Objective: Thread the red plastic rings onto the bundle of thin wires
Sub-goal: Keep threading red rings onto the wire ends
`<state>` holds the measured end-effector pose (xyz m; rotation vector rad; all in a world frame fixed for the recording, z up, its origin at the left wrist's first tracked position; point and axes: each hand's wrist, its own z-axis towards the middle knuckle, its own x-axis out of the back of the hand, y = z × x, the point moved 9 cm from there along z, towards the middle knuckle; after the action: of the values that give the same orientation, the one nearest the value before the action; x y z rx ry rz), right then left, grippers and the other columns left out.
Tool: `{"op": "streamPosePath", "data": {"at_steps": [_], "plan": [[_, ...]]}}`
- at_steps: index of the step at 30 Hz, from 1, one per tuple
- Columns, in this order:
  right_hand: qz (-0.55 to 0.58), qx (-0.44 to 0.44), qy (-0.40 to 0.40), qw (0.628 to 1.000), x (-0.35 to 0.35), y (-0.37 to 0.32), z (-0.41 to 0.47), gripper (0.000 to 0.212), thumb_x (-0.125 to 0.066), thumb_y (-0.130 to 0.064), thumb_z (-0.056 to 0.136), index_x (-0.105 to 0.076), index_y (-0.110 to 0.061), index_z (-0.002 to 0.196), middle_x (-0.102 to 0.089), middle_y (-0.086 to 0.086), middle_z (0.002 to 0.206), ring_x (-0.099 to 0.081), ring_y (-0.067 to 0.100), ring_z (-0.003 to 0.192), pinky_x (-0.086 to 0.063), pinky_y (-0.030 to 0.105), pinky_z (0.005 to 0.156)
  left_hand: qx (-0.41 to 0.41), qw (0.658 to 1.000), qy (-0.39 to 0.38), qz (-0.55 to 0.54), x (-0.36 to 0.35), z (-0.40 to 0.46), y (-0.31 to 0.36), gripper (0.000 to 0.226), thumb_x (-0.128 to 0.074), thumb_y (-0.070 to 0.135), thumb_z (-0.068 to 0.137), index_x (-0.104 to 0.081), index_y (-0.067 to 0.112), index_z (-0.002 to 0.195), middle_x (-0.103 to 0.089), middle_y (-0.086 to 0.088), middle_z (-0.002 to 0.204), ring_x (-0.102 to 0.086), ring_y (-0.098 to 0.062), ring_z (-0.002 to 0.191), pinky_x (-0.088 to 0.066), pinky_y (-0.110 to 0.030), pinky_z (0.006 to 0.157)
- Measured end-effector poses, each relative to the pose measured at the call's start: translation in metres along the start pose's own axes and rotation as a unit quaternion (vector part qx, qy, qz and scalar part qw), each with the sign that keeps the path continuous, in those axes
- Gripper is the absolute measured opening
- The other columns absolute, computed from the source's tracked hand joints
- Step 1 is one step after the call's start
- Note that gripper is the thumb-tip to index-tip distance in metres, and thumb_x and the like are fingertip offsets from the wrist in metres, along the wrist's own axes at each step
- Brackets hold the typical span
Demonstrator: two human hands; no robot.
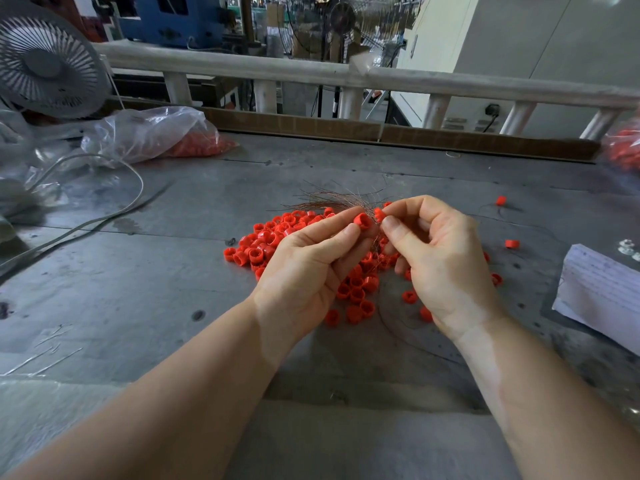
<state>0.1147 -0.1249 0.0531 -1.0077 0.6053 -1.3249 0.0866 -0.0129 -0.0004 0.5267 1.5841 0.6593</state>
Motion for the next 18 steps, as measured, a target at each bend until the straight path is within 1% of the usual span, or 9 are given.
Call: {"op": "streamPosePath", "data": {"at_steps": [4,13,18], "plan": [[-0.007,0.006,-0.003,1.000,-0.0002,-0.0006,0.0002,0.021,-0.059,-0.006,0.090,-0.061,-0.024,0.080,-0.061,-0.018,0.057,-0.051,-0.003,0.047,-0.038,0.008,0.047,0.006,1.000,0.002,-0.003,0.0009,0.0006,-0.0006,0.023,-0.062,0.001,0.066,-0.073,0.002,0.086,-0.073,-0.012,0.087,-0.071,-0.015,0.080,-0.056,-0.017,0.065],[-0.013,0.011,-0.001,1.000,0.0002,-0.0016,0.0002,0.021,-0.059,-0.005,0.089,-0.061,-0.024,0.080,-0.060,-0.019,0.057,-0.052,-0.003,0.047,-0.038,0.008,0.049,0.005,1.000,0.006,0.008,0.0020,0.0007,-0.0016,0.022,-0.062,0.001,0.066,-0.074,0.002,0.084,-0.073,-0.012,0.085,-0.071,-0.014,0.079,-0.056,-0.018,0.065],[-0.011,0.007,-0.002,1.000,0.0004,-0.0007,0.0004,0.019,-0.059,-0.006,0.089,-0.062,-0.022,0.081,-0.060,-0.019,0.056,-0.052,-0.003,0.047,-0.038,0.007,0.048,0.009,1.000,0.007,0.015,0.0023,0.0008,-0.0023,0.027,-0.061,0.001,0.066,-0.071,0.002,0.091,-0.073,-0.011,0.087,-0.071,-0.014,0.079,-0.056,-0.018,0.067]]}}
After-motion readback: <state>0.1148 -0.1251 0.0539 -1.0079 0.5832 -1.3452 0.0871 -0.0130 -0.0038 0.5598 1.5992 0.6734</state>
